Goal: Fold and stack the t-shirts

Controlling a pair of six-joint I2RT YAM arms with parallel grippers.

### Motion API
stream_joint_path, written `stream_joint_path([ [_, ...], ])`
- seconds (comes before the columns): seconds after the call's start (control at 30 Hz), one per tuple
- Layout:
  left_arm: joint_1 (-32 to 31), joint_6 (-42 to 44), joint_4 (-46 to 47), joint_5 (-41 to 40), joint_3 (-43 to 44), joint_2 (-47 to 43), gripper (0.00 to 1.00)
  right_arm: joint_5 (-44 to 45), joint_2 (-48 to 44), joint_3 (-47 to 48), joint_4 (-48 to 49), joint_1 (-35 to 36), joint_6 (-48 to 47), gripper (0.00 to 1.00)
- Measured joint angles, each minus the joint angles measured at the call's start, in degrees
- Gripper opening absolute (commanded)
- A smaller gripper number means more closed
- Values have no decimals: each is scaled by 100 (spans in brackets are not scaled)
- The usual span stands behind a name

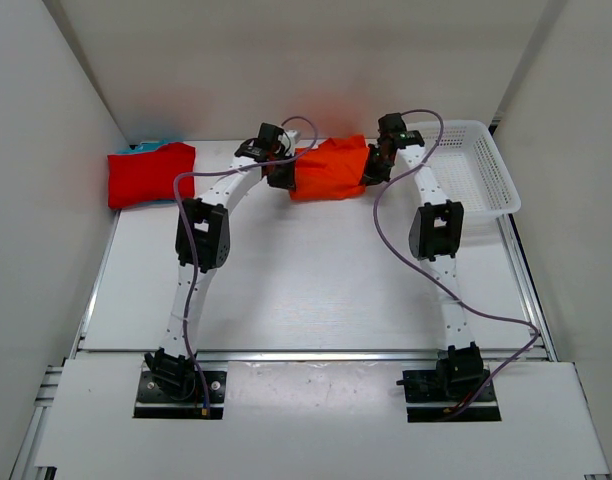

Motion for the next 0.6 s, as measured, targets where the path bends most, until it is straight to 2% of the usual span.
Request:
stream_joint_path([
  [0.03,-7,13,-4,-46,0,4,0,0,2,33,-66,13,-35,1],
  [0.2,4,221,-76,-214,-129,4,0,2,11,258,-579,101,-201,0],
  [0.3,28,420,-249,-245,-566,-98,0,-7,11,286,-905,164,-372,0],
  [0.47,92,693,-420,-212,-1996,-986,0,-83,-17,212,-1545,323,-702,0],
  [0.6,92,881,-535,-219,-3254,-1888,0,-142,-378,-455,-1740,538,-828,0],
])
